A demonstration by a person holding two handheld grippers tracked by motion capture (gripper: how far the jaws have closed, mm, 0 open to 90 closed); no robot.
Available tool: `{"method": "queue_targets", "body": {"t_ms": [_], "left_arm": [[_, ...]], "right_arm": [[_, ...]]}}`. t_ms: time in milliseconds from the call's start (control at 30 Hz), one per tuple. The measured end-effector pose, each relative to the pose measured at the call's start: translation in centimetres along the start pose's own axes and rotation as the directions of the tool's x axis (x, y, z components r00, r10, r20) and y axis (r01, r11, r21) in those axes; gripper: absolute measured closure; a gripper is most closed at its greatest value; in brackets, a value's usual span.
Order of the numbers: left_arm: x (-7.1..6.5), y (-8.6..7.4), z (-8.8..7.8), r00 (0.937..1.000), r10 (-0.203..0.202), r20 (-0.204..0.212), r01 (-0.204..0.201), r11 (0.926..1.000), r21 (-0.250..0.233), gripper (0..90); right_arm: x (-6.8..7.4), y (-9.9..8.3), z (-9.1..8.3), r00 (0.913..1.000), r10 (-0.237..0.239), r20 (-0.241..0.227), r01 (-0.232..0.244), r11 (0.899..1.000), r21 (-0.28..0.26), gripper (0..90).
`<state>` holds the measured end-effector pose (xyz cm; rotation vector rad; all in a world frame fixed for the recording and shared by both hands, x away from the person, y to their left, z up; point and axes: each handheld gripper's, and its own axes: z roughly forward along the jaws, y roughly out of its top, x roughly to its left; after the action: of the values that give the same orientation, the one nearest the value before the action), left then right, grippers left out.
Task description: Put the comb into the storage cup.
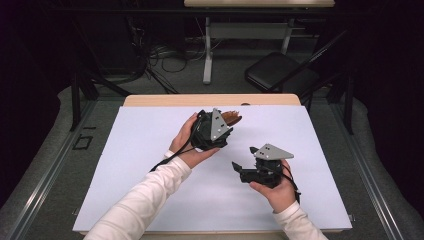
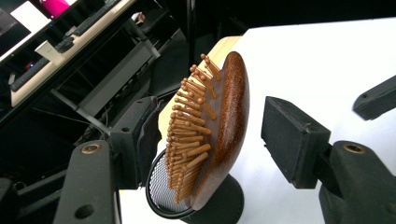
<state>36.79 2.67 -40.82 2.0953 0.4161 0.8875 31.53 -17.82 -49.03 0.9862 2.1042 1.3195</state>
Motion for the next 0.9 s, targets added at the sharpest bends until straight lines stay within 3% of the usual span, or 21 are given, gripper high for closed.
{"method": "queue_targets", "body": {"t_ms": [367,433,600,733,800,900], "left_arm": [[0.7,0.1,-2.1,0.9964,-0.069,0.048,0.072,0.9958,-0.056,35.9],[1.0,0.1,-2.4,0.9936,-0.093,0.064,0.097,0.9932,-0.063,35.9],[1.9,0.1,-3.1,0.9792,-0.170,0.110,0.181,0.9794,-0.090,35.7],[2.9,-0.3,-3.3,0.9500,-0.271,0.155,0.289,0.9515,-0.106,34.3],[3.5,-0.5,-3.4,0.9261,-0.330,0.183,0.350,0.9318,-0.094,34.0],[4.1,-0.8,-3.7,0.8994,-0.382,0.213,0.408,0.9079,-0.096,34.0]], "right_arm": [[0.1,0.0,0.1,1.0000,-0.008,0.005,0.008,1.000,0.000,19.5],[0.1,0.1,0.1,1.0000,-0.009,0.004,0.009,1.000,0.001,19.5],[0.0,0.1,0.1,1.0000,-0.008,0.005,0.008,1.000,-0.004,19.5],[0.0,0.1,0.1,1.0000,-0.005,0.006,0.005,1.000,-0.002,19.4],[0.0,0.2,0.1,1.0000,-0.005,0.007,0.005,1.000,-0.002,19.4],[-0.1,0.2,0.0,0.9999,-0.009,0.009,0.009,1.000,-0.004,19.4]]}}
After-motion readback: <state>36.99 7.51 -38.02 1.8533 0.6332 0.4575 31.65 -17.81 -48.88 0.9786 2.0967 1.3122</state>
